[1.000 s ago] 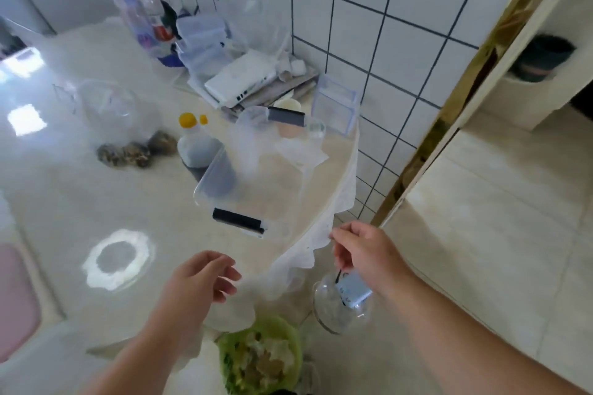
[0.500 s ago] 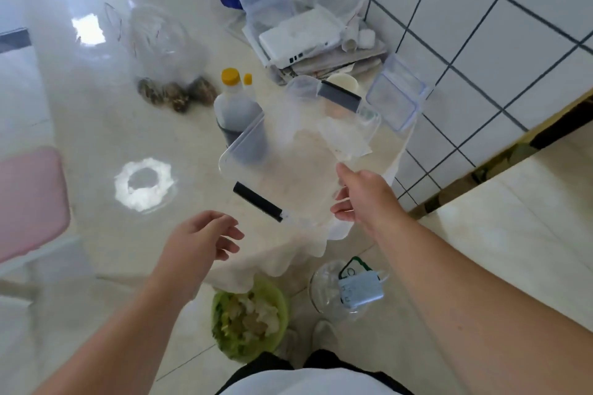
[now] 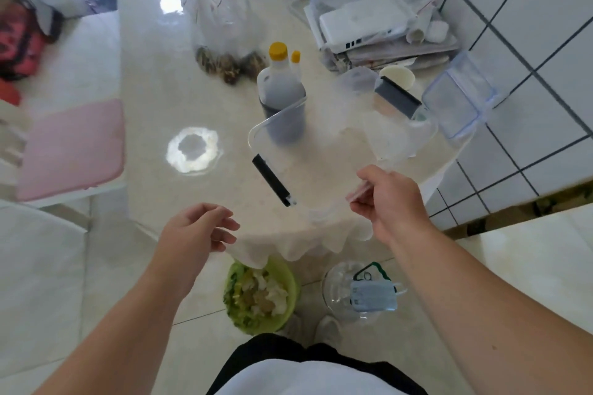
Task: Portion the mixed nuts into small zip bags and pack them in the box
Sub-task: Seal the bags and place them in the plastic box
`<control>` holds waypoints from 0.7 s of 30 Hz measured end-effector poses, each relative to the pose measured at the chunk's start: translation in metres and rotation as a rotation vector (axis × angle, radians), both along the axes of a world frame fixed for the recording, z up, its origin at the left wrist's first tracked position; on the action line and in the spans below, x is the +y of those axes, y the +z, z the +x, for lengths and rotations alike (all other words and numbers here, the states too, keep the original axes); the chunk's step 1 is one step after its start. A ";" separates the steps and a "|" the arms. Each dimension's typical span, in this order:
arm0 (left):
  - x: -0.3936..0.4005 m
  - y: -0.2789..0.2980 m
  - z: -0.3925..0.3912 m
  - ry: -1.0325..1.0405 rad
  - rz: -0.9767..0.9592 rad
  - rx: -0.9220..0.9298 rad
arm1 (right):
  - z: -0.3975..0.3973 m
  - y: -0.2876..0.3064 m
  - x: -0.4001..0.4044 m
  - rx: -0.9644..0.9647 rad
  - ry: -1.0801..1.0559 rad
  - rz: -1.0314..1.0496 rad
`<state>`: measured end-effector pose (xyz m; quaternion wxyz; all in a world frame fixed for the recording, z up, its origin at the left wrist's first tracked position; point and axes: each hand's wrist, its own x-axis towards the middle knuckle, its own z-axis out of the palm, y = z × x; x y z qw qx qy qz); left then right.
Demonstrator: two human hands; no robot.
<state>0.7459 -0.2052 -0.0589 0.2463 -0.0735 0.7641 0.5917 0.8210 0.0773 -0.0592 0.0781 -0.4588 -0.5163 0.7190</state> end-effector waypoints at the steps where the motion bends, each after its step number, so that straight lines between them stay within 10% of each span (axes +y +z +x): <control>1: -0.004 0.001 0.001 0.008 -0.003 0.007 | 0.001 0.001 -0.003 0.009 -0.006 0.018; 21: -0.190 0.004 -0.077 -0.029 0.043 0.000 | -0.030 0.008 -0.212 0.082 -0.221 0.141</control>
